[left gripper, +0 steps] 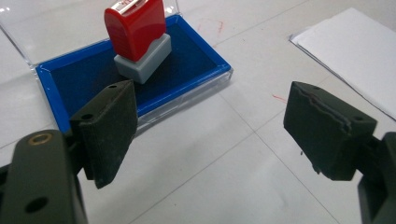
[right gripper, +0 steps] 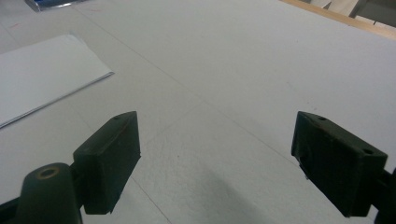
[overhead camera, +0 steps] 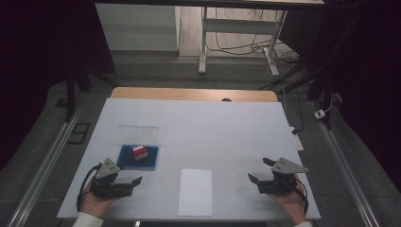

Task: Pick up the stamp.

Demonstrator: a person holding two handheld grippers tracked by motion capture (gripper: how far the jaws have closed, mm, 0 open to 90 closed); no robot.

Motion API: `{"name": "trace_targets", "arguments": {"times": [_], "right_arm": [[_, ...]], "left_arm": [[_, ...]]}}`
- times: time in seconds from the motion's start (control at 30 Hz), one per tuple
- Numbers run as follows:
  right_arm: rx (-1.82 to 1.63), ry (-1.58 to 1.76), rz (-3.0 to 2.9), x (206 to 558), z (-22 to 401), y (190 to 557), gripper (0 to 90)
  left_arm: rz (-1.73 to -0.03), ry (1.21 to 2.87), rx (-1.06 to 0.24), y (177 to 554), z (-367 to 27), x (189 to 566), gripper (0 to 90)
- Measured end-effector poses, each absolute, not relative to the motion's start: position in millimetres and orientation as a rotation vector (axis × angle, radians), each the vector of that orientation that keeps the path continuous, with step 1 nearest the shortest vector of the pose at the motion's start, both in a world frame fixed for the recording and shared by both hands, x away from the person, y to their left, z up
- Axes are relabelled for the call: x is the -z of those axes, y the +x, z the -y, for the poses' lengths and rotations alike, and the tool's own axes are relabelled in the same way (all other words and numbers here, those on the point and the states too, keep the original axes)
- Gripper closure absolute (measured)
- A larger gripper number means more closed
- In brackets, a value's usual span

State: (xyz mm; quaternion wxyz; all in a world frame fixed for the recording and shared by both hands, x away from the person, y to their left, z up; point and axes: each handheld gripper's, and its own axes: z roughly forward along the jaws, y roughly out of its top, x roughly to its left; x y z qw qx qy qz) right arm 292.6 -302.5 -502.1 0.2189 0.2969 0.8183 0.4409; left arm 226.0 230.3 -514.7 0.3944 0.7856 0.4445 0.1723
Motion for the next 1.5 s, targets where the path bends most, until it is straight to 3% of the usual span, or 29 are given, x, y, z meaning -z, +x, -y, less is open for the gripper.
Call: {"name": "trace_targets", "arguments": {"times": [1.03, 1.5], "right_arm": [[-1.266, 0.749, -2.3, 501, 289, 288, 26.2], [-1.264, 0.757, -2.306, 500, 290, 285, 27.6]], "left_arm": [[-1.11, 1.978, -0.416, 223, -232, 515, 18.7], [-1.095, 1.997, -0.469, 226, -228, 487, 18.7]]}}
